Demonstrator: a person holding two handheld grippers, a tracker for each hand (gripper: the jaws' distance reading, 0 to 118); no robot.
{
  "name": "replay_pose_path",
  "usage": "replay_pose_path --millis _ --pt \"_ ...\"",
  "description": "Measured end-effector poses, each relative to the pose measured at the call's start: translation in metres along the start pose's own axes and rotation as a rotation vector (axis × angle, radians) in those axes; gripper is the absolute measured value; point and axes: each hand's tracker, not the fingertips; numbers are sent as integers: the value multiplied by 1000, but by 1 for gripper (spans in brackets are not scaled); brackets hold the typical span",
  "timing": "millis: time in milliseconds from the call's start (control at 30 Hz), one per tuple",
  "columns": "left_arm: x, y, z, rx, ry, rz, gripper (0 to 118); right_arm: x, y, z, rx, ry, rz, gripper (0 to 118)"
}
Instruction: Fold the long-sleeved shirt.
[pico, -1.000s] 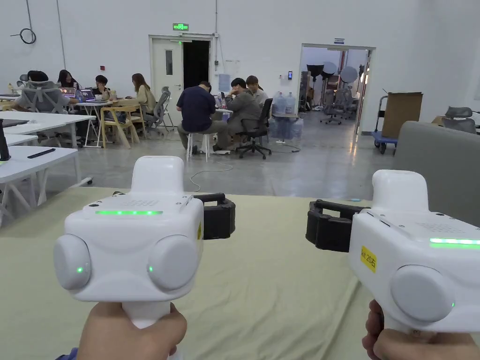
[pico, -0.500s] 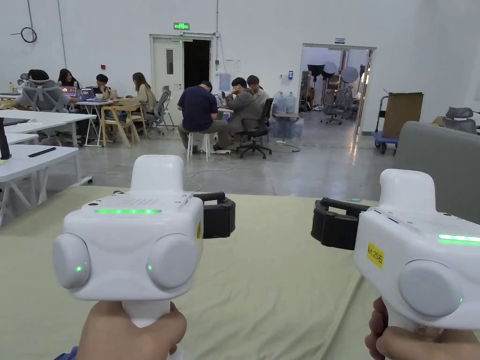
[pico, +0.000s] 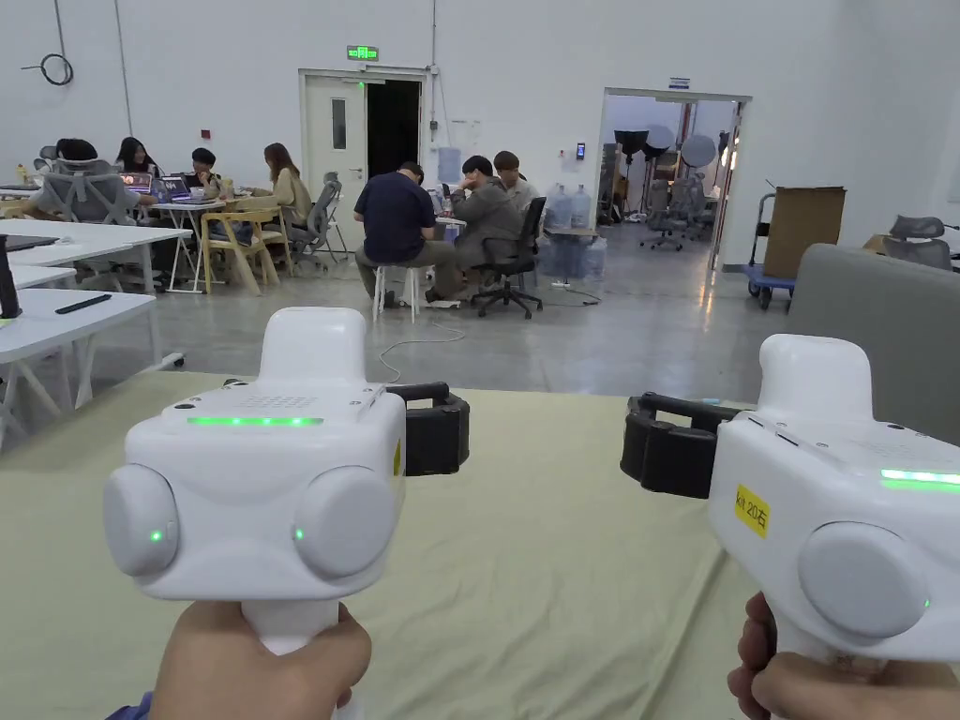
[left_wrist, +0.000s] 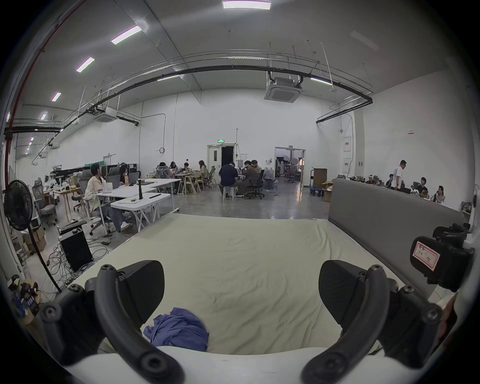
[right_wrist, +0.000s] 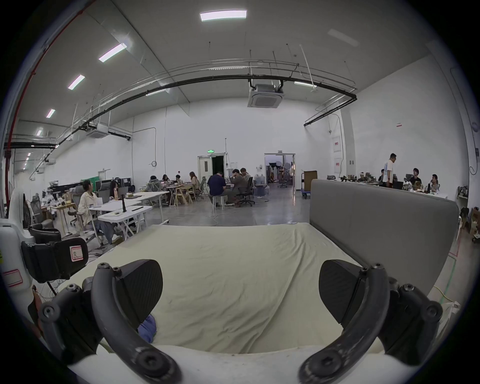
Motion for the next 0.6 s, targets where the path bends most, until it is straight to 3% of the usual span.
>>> replay_pose_path --millis 300,333,367,400,433,467,500,533,600 --pt "-3 0 0 4 -10 18 116 -1 0 0 -5 3 2 118" --pt "-3 0 0 5 -13 19 103 -1 0 0 -4 2 2 115" --pt "-6 -2 2 11 -30 27 57 -1 0 0 -2 0 3 104" --pt "-10 -5 8 93 -151 42 0 -1 -2 2 7 9 4 66" --pt "-11 -6 8 101 -212 33 0 -1 -3 6 31 36 5 0" --pt "-8 -6 4 57 -224 32 0 0 -4 10 60 102 5 0" --pt "-7 -9 3 63 -178 48 0 -2 -6 5 5 88 -30 0" --pt "-6 -11 0 52 -183 43 0 -1 -2 7 29 42 14 0" --pt "-7 -16 -3 42 -188 36 0 5 0 9 43 43 -4 0"
